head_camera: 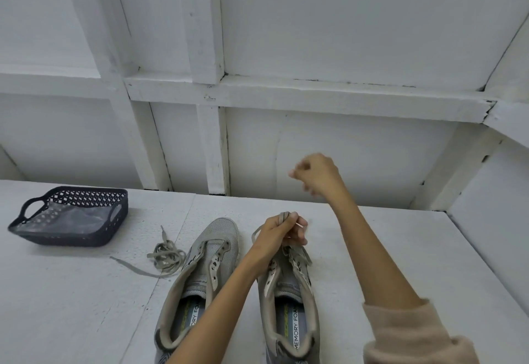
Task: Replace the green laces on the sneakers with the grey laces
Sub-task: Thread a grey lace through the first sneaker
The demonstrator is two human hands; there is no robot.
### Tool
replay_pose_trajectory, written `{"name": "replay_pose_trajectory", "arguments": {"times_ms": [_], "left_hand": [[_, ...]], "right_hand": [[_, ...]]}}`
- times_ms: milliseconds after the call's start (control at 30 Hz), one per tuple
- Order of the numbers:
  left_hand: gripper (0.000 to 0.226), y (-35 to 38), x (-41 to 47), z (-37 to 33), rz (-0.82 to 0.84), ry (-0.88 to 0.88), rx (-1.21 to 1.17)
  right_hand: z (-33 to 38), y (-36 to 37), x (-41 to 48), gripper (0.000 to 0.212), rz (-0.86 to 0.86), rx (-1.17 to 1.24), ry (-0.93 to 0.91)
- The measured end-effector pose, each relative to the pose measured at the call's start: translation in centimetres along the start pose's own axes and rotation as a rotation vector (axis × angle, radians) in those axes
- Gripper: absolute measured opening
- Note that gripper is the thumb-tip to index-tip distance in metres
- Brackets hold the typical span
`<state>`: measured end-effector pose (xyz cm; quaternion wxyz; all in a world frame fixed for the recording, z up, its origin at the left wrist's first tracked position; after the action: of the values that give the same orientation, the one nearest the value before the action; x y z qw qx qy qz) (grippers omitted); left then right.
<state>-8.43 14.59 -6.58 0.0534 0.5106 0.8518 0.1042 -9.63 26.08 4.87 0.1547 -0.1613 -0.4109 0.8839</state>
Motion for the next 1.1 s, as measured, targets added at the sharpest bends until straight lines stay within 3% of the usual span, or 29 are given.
{"name": "replay_pose_trajectory", "arguments": {"times_ms": [133,300,367,567,833,1100], "left_hand": [[0.029,-0.1,0.0,0.1,0.004,-0.023,-0.017],[0.03,0.7,0.0,0.3,0.047,-0.07,0.042],[0.03,1.1,0.1,0.3,0.068,-0.071,0.08],[0.019,0.4,0.0,1.0,0.027,-0.019,0.123],[0.015,-0.2,-0.1,1.9,-0.008,0.059,0.168],[0.011,-0.4,0.1,2.7,-0.016,0.062,0.21]], "right_hand": [[-4.6,5.3,-3.0,0.059,0.419,-0.058,0.126],[-4.7,7.6,-4.0,0.06,0.506,0.278,0.019],[-3.8,7.9,-4.1,0.049,0.508,0.352,-0.042],[-2.1,5.4,-3.4,0.009,0.255,0.555,-0.133],[0.9,1.1,-2.6,0.009,0.108,0.927,-0.281],[4.9,-6.7,-0.9,0.009,-0.125,1.142,-0.442]]}}
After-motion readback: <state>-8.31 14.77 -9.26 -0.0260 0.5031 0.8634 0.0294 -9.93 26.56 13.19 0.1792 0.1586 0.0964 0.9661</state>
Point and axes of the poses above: each hand's wrist, its own x-axis towards the middle knuckle, its own y-axis out of the palm, z = x × y, the point moved 9 cm from there along x, towards the middle knuckle, and after that the axes turned 13 degrees about z, right-handed, at the moved point
